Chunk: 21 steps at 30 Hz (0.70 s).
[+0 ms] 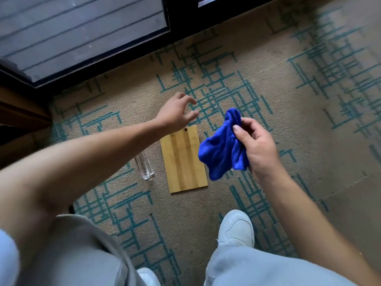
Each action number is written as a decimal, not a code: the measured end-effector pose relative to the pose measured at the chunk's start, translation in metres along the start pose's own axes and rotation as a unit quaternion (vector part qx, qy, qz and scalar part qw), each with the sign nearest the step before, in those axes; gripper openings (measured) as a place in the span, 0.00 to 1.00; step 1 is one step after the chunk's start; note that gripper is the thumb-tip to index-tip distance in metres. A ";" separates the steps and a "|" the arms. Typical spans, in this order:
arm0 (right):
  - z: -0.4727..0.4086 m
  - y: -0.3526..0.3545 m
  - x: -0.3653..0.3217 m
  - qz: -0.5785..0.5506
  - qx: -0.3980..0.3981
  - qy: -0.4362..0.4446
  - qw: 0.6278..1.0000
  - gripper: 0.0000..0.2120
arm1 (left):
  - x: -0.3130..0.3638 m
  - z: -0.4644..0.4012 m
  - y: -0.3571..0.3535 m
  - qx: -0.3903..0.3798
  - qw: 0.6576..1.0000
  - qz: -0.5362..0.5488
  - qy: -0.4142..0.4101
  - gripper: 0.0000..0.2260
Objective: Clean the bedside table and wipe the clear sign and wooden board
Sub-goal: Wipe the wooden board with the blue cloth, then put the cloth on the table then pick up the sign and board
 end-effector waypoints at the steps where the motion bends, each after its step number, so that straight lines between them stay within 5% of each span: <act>1: -0.002 -0.004 -0.007 -0.018 -0.003 0.008 1.000 0.06 | 0.011 0.005 0.009 0.001 0.998 0.064 0.018 0.16; 7: -0.004 -0.030 -0.045 -0.076 -0.043 0.040 0.995 0.06 | 0.042 0.058 0.061 -0.116 0.910 0.397 0.033 0.15; 15: 0.018 -0.075 -0.063 0.017 -0.157 0.030 0.987 0.20 | 0.024 0.099 0.116 0.061 0.922 0.381 0.016 0.13; 21: 0.052 -0.128 -0.103 0.150 -0.259 0.094 0.949 0.16 | 0.000 0.163 0.188 0.164 0.926 0.334 0.065 0.09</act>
Point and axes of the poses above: each hand's wrist, its own z-axis away from the middle knuckle, its own y-axis out of the back of the hand, x = y × z, the point moved 2 cm from there along -z, towards the middle knuckle, and after that the axes turned 11 degrees about x, right-handed, at the moved point
